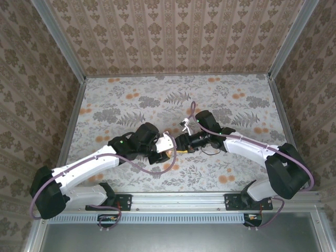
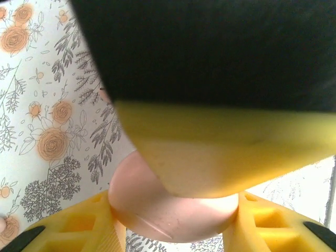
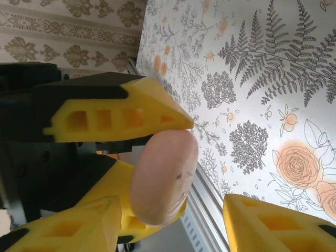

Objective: Insert the wireless bluetooth earbuds into the charging case

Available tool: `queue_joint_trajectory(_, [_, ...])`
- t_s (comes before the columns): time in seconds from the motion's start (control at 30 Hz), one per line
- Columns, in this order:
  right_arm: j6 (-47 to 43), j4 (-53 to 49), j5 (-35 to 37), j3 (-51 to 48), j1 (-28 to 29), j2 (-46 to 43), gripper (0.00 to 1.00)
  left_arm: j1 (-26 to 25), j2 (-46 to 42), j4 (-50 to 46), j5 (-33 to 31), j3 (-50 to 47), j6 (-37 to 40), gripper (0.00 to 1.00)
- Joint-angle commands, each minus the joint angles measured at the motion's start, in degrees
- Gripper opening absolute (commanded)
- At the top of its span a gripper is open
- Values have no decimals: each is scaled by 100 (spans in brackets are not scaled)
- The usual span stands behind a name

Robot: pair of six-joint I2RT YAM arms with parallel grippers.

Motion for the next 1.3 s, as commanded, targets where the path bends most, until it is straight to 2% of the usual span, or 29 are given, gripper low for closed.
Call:
queue_joint_trajectory(0.0, [-198,-52,-251,240,85,89,54,-85,-118,42,16,-15,44,41])
queue_joint_trajectory(0.33, [-322,-204,-309,322,149,133,41,-155,-109,108,-34,49,33,41])
queue_joint_trajectory(0.63, [-362,-239,-274,366,150,179,39,-199,-227,129,-52,73,-20,41])
queue_joint_trajectory(0.77, [-375,-200,-219,332,149,152,30,-201,-271,88,-77,105,-13,43])
queue_joint_trajectory(0.83, [-441,-230,-190,332,149,109,27,-206,-285,95,-107,120,-26,48])
queue_joint_trajectory(0.87, [-514,-287,-134,324,149,68,27,-206,-293,115,-145,116,-51,55])
queue_joint_trajectory(0.97, [-796,-472,139,315,125,-166,25,-192,-324,253,-305,80,-221,68])
queue_joint_trajectory(1.0, [-910,-512,255,276,99,-227,25,-186,-349,298,-321,68,-273,77])
queue_joint_trajectory(1.03, [-1005,-530,374,246,80,-424,25,-169,-381,359,-332,47,-341,80])
queue_joint_trajectory(1.17, [-1493,-466,805,-12,-109,-964,24,3,-692,785,-133,-183,-598,81])
queue_joint_trajectory(1.27, [-1963,-359,855,-227,-281,-1340,24,175,-1014,1098,165,-350,-691,81])
